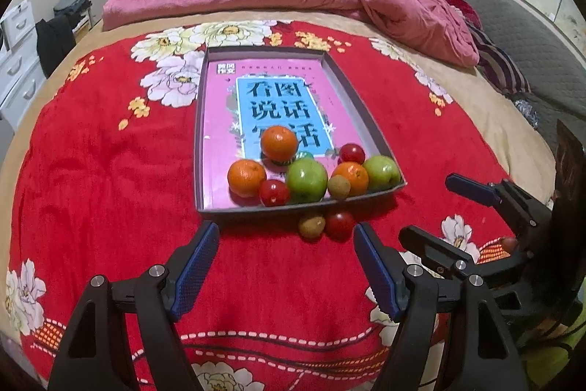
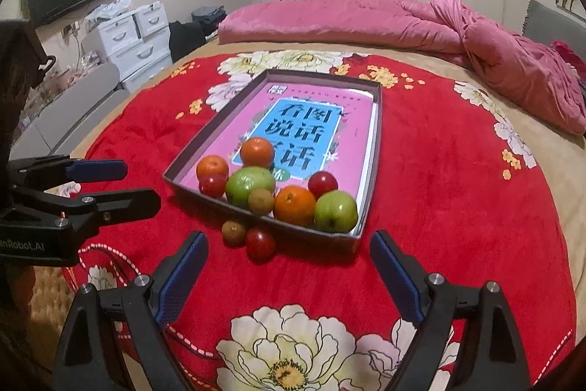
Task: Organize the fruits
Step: 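Withdraw both open tools back away from the tray, then move both open tools down toward the brown kiwi and red cherry tomato, then grasp the brown kiwi with the left tool while the right tool grasps a red cherry tomato, then lift and carry the kiwi and cherry tomato over the tray with both tools, then lower the kiwi and cherry tomato into the tray and open both tools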
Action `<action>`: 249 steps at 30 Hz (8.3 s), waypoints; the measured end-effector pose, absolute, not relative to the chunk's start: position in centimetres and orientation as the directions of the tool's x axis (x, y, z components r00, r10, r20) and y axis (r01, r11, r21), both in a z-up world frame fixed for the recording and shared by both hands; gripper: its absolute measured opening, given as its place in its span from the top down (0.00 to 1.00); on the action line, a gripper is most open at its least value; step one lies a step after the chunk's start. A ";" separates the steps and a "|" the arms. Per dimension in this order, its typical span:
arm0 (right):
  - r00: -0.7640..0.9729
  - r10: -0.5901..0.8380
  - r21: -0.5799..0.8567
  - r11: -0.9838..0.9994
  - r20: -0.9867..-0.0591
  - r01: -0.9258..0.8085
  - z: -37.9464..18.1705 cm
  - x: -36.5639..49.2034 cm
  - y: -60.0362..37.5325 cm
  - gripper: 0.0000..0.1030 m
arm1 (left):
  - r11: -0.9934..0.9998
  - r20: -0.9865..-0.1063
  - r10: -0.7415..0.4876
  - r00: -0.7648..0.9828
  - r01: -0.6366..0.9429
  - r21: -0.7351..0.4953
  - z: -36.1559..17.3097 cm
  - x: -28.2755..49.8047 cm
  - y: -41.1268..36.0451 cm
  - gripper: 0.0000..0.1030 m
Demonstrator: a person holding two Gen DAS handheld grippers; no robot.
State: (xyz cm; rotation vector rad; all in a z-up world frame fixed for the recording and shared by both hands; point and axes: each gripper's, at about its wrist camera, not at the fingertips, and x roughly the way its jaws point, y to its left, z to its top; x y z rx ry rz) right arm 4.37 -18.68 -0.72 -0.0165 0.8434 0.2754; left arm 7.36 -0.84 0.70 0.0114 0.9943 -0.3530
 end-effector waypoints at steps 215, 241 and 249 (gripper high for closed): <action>0.544 0.340 0.183 0.929 -0.767 -0.322 -4.8 15.0 -17.5 0.73 | 0.945 -0.857 -0.308 0.413 0.234 -0.227 -4.2 18.0 -2.7 0.74; 0.551 0.311 0.183 0.944 -0.774 -0.276 -4.8 15.2 -18.6 0.73 | 0.952 -0.858 -0.280 0.430 0.238 -0.191 -4.4 18.5 -4.0 0.71; 0.554 0.300 0.162 0.945 -0.777 -0.285 -4.8 14.8 -18.3 0.72 | 0.950 -0.857 -0.284 0.430 0.245 -0.192 -4.2 18.1 -4.2 0.64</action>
